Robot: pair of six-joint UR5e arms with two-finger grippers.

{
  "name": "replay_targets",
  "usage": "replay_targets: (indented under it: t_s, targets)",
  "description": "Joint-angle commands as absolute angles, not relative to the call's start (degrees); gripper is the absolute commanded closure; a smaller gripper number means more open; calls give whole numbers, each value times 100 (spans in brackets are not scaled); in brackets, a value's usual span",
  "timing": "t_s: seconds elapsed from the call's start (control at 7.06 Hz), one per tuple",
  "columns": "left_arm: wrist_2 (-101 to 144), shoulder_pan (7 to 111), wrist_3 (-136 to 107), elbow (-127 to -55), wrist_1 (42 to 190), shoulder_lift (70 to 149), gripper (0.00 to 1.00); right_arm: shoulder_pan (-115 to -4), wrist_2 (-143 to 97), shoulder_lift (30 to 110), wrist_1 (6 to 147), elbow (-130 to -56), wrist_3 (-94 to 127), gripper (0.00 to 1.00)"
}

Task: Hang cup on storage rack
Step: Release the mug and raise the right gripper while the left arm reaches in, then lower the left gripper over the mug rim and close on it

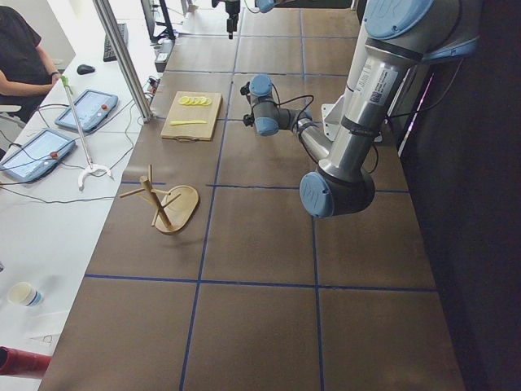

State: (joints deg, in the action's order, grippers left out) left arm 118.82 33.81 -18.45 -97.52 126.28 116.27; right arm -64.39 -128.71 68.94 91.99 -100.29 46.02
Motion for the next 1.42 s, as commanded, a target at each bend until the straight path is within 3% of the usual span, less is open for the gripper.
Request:
replay_targets:
  t_s: [0.0, 0.71, 1.28]
  targets:
    - [11219, 2912, -1837, -9677, 12656, 11733, 2, -6609, -12999, 6900, 9193, -9879, 4359, 0]
    - [10603, 2585, -1819, -9107, 12647, 12198, 3, -6601, -13008, 6864, 9211, -9870, 4368, 0]
    - [10582, 2452, -1863, -9097, 12639, 12243, 8, -6601, -13008, 6864, 9211, -9870, 4394, 0]
